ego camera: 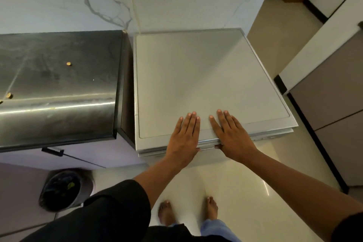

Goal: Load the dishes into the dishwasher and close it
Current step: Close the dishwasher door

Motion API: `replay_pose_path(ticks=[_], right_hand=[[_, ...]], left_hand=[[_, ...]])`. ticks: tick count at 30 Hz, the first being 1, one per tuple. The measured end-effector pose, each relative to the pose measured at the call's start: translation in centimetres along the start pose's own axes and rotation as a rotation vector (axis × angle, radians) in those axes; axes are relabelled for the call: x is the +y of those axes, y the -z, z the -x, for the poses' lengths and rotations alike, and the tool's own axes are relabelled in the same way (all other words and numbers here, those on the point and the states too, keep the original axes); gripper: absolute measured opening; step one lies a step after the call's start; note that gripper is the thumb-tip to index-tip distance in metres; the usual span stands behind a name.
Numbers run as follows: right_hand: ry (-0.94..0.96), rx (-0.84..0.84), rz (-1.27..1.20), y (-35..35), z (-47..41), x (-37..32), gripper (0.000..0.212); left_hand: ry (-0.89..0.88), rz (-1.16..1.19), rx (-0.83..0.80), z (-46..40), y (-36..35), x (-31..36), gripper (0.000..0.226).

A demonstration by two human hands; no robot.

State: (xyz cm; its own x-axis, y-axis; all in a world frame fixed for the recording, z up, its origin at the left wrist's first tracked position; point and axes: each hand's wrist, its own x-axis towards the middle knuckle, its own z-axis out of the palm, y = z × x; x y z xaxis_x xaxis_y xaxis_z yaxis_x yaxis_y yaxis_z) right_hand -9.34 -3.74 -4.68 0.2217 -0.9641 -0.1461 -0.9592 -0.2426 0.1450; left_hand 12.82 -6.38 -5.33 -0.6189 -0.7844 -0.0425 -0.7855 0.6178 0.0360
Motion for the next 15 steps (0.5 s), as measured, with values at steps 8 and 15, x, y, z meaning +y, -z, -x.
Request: replay_pose_path(ticks=[8, 15], right_hand=[[0.149, 0.143, -0.082, -2.1, -0.6, 1.9, 0.105], [0.206, 0.165, -0.115, -2.9, -0.8, 2.7, 0.104]], left_hand=[[0.047, -0.025, 0.034, -0.2, -0.9, 0.5, 0.095], [0.094, -0.065, 0.038, -0.2, -1.2, 1.1, 0.092]])
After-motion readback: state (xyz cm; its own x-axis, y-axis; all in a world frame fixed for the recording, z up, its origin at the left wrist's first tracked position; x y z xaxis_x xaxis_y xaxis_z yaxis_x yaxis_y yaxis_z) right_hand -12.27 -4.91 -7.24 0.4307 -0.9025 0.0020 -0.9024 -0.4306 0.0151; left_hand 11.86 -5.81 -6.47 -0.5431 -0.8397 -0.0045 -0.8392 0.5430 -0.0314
